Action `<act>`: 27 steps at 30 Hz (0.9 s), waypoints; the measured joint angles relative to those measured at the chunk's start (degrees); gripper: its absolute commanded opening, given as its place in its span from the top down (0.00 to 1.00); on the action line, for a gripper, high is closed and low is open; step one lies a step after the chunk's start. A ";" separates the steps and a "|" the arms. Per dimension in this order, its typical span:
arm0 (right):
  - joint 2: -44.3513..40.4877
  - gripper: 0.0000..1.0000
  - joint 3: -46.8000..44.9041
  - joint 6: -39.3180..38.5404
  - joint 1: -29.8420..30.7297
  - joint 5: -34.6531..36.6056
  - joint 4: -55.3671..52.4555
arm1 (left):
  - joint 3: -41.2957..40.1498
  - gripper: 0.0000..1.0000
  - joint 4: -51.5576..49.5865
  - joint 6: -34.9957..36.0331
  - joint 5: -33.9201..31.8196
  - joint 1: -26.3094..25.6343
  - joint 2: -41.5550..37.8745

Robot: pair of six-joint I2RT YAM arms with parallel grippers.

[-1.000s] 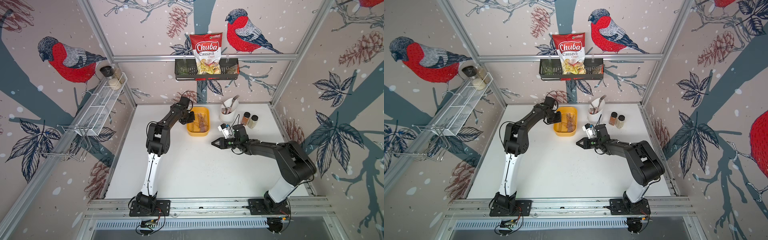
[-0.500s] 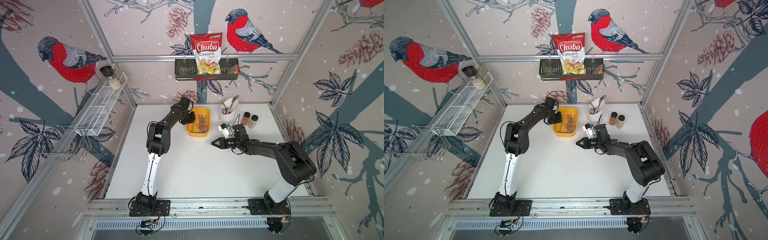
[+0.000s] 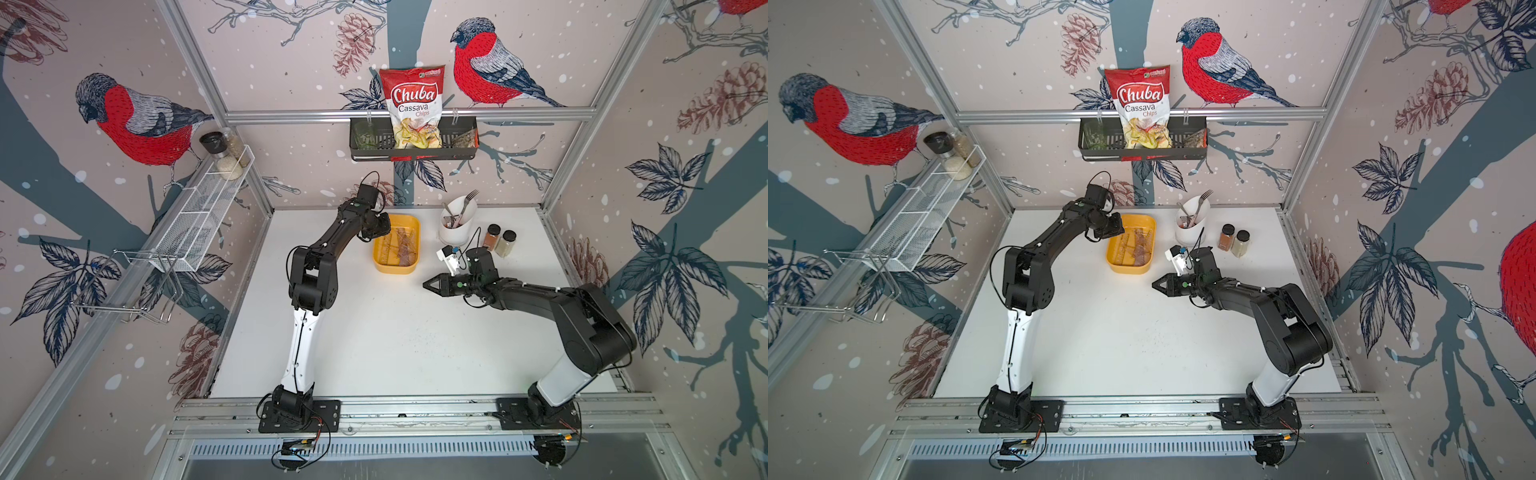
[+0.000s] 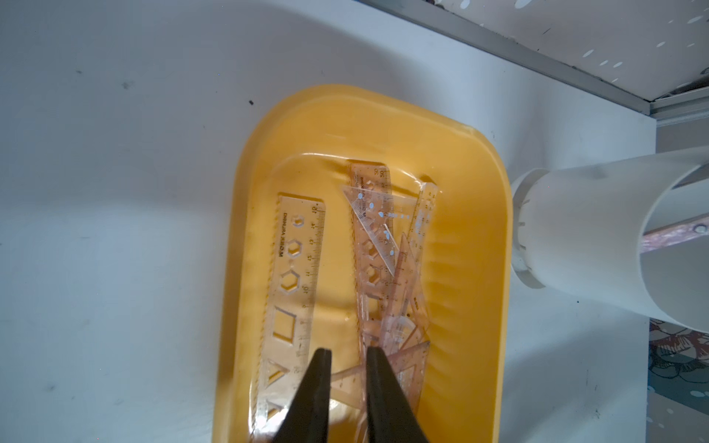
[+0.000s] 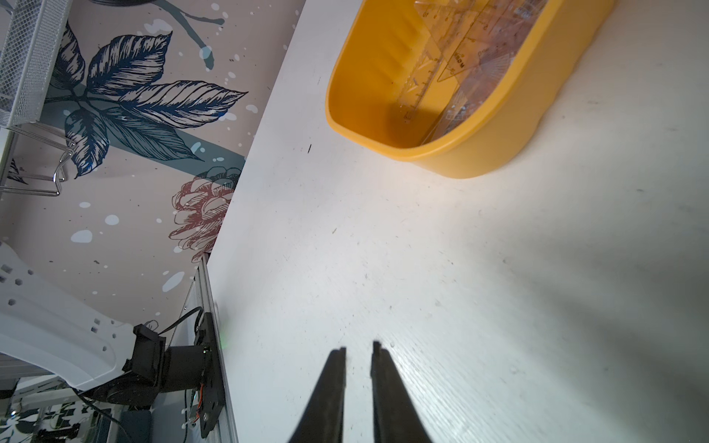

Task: Put the scattered rulers into the storage box
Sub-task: Place the ruler in the storage box, then reset both arms

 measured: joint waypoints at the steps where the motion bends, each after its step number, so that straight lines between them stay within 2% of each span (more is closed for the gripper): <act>1: -0.44 0.79 0.00 -0.02 -0.07 0.17 -0.26 | -0.17 0.75 0.09 0.00 -0.94 -0.04 -0.79; 3: -1.84 0.71 0.00 0.00 -0.20 0.98 -0.81 | -3.37 0.68 2.03 0.09 -1.99 -0.11 -3.96; 6: -6.38 0.55 0.00 -0.15 -0.57 5.05 -1.92 | -15.41 0.46 7.04 1.11 -4.35 -0.33 -13.35; 10: -17.05 0.33 -2.62 -1.57 -0.83 17.66 -2.19 | -36.94 0.11 16.90 3.37 -9.16 -0.92 -31.98; 11: -19.61 0.23 -3.91 -1.79 -0.92 21.40 -1.79 | -41.00 0.06 19.02 4.11 -10.36 -1.05 -35.82; 12: -22.82 0.09 -5.79 -2.36 -1.20 25.97 -1.40 | -45.79 0.04 21.86 4.90 -12.24 -1.36 -40.35; 13: -25.90 0.00 -7.69 -2.93 -1.75 30.60 -0.94 | -50.60 0.03 25.38 5.84 -14.36 -1.66 -44.44; 16: -31.36 0.00 -13.77 -7.13 -3.52 42.18 4.00 | -67.41 0.04 36.30 8.92 -20.20 -2.32 -56.87; 19: -32.94 0.00 -21.00 -13.86 -4.20 49.77 9.31 | -81.22 0.11 45.66 11.82 -26.84 -2.38 -63.80; 21: -32.72 0.00 -24.68 -16.17 -6.25 54.64 12.92 | -87.43 0.13 48.76 13.46 -31.17 -1.16 -65.81; 24: -30.51 0.00 -30.32 -18.38 -11.34 59.43 21.86 | -93.42 0.14 53.68 14.80 -34.16 3.10 -67.36; 27: -28.52 0.00 -36.61 -19.52 -15.10 59.67 31.65 | -99.54 0.13 61.22 19.15 -33.79 4.42 -68.11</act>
